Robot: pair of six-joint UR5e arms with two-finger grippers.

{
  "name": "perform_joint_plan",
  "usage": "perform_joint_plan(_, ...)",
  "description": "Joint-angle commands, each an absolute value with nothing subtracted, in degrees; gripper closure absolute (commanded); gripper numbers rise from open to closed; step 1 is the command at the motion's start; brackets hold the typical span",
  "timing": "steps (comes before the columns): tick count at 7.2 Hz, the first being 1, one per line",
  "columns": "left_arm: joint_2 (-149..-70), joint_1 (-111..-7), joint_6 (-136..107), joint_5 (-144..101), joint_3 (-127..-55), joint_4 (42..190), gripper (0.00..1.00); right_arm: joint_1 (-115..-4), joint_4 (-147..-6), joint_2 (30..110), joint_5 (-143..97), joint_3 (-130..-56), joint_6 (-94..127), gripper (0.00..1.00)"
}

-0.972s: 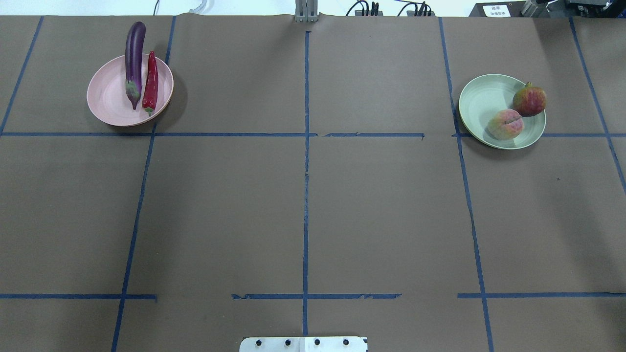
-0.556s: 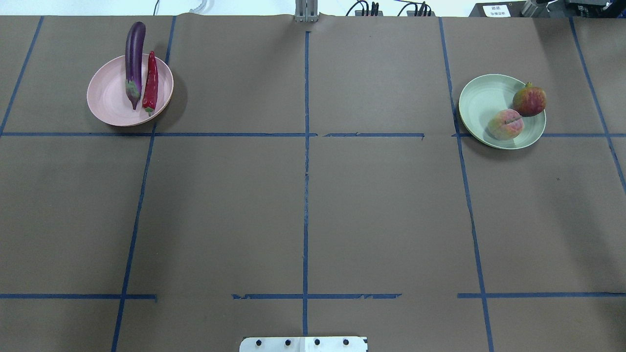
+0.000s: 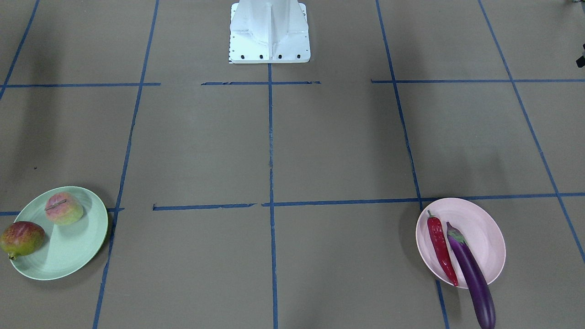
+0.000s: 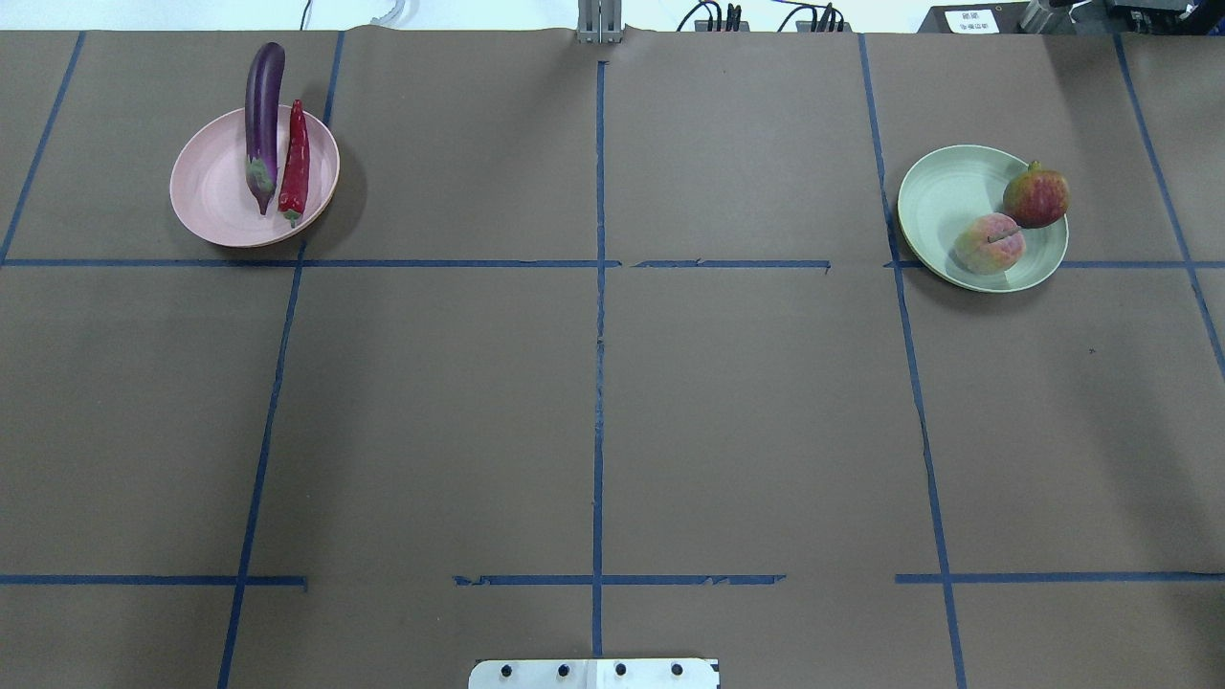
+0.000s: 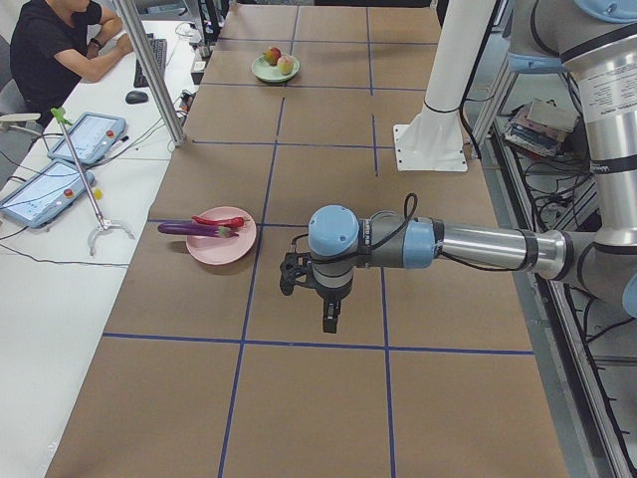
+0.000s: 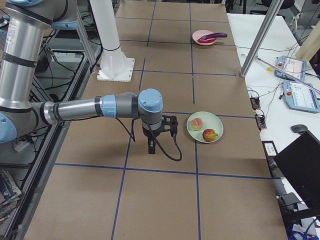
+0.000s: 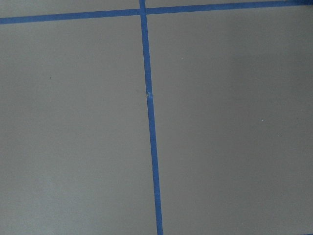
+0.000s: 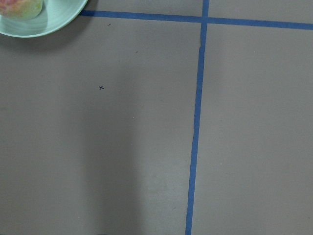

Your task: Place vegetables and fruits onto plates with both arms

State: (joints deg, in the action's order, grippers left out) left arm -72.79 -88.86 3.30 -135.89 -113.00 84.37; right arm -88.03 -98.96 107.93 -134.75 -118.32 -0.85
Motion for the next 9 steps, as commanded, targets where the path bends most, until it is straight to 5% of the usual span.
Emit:
perform_joint_plan(1, -72.51, -88.94, 3.43, -135.35, -113.37, 84.46, 0.00, -87.98, -98.79, 107.84, -134.74, -118.21, -0.79, 0.00)
perform_joint_plan(9, -73.04, -88.68, 3.34, -135.35, -113.73, 83.58, 0.00, -87.98, -98.79, 107.93, -134.91, -118.65, -0.62, 0.00)
